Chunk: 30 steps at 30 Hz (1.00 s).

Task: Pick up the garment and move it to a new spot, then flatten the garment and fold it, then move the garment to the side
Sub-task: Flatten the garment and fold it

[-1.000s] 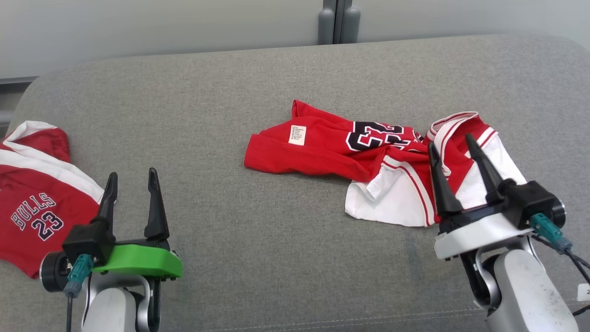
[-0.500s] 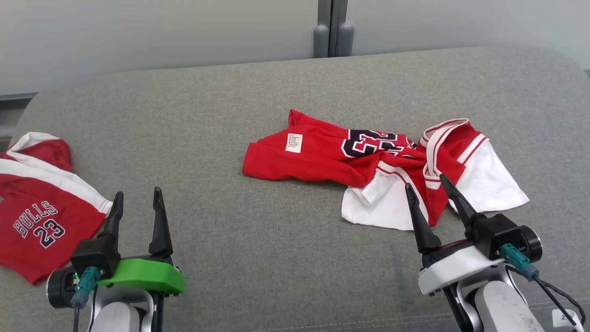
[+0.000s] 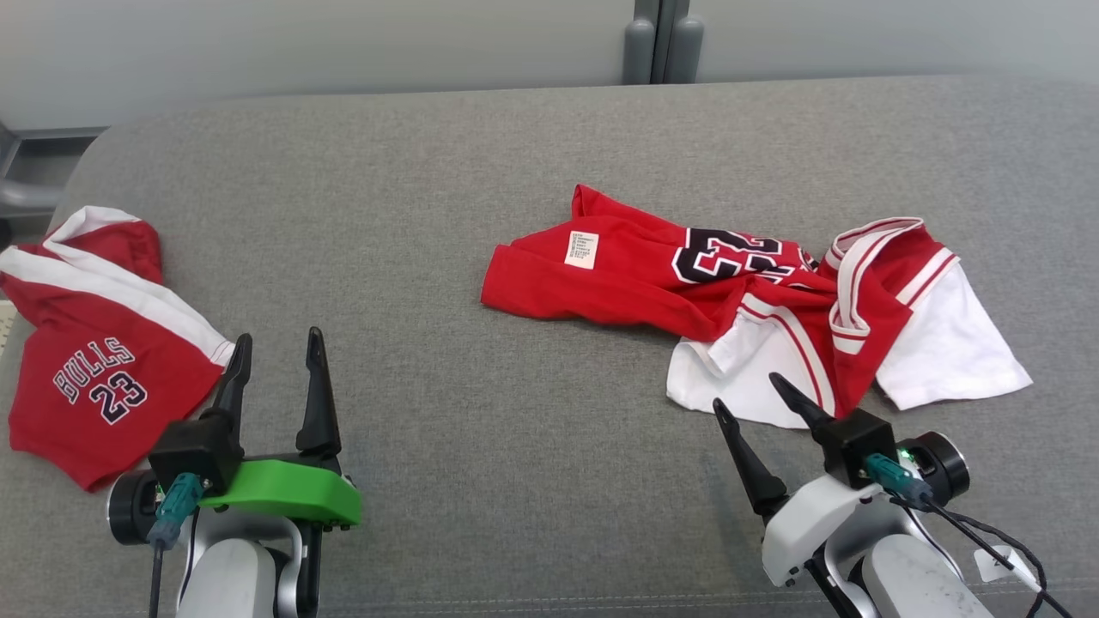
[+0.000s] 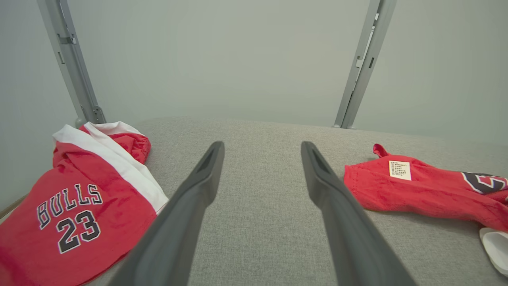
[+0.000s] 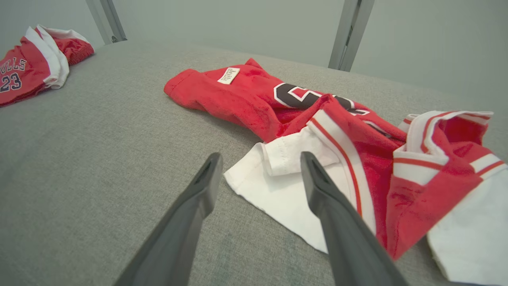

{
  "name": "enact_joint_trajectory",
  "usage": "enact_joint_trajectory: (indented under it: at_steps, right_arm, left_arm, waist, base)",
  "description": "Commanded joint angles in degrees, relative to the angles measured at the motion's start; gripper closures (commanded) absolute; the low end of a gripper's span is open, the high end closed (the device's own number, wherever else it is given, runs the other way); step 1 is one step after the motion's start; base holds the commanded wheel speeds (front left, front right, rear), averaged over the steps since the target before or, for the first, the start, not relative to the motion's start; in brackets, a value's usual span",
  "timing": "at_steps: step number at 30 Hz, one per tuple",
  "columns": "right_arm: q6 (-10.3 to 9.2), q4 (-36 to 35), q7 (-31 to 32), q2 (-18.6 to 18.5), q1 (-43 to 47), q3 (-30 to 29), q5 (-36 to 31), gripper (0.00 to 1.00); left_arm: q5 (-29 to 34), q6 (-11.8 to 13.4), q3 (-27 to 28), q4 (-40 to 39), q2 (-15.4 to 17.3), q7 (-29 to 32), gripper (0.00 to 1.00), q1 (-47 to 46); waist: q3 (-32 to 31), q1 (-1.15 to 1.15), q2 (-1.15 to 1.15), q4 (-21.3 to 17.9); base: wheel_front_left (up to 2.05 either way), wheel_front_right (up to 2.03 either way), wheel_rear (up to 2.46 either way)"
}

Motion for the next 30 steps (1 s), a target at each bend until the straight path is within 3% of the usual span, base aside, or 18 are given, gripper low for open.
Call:
enact_joint_trajectory:
  at_steps: [1, 17, 18, 19, 20, 25, 30]
  right_arm:
    - [-0.02, 1.7, 0.9, -1.1, -1.3, 1.6, 0.1, 0.00]
    - [-0.03, 16.6, 1.4, -4.8, -11.7, 9.8, -0.6, 0.00]
    - [-0.03, 17.8, 1.4, -4.8, -12.2, 10.0, -0.6, 0.08]
    - [-0.03, 18.9, 1.4, -4.8, -12.6, 10.2, -0.6, 0.60]
    - [-0.04, 19.8, 1.2, -4.8, -13.0, 10.3, -0.6, 1.00]
    - [-0.07, 22.1, -0.2, -4.5, -13.4, 8.5, 0.7, 1.00]
    - [-0.07, 18.9, -2.1, -4.0, -11.9, 5.0, 4.3, 1.00]
  left_arm:
    - [-0.2, -0.2, -0.4, 0.0, -0.2, -0.2, 0.00, -1.5]
    - [-0.4, 0.2, -1.7, -0.1, -0.9, -0.2, 0.00, -4.6]
    - [-0.4, 0.2, -1.7, 0.0, -0.9, -0.2, 0.00, -4.8]
    - [-0.5, 0.2, -1.8, 0.0, -1.0, -0.2, 0.00, -4.9]
    - [-0.5, 0.2, -1.9, 0.1, -1.0, -0.2, 0.00, -5.0]
    - [-0.4, 0.4, -1.6, 0.0, -1.0, -0.2, 0.00, -5.5]
    - [0.1, 0.3, -1.1, -0.2, -1.0, -0.2, 0.00, -5.4]
  waist:
    - [1.9, 0.00, 0.00, 1.9]
    - [7.8, 0.00, 0.00, 5.8]
    - [8.0, 0.00, 0.00, 5.9]
    - [8.2, 0.00, 0.00, 6.0]
    - [8.3, 0.00, 0.00, 6.0]
    - [8.8, 0.00, 0.00, 5.3]
    - [8.7, 0.00, 0.00, 3.2]
  base:
    - [0.00, 0.00, 0.00]
    - [0.00, 0.00, 0.00]
    - [0.00, 0.00, 0.00]
    - [0.00, 0.00, 0.00]
    - [0.00, 0.00, 0.00]
    - [0.00, 0.00, 0.00]
    - [0.00, 0.00, 0.00]
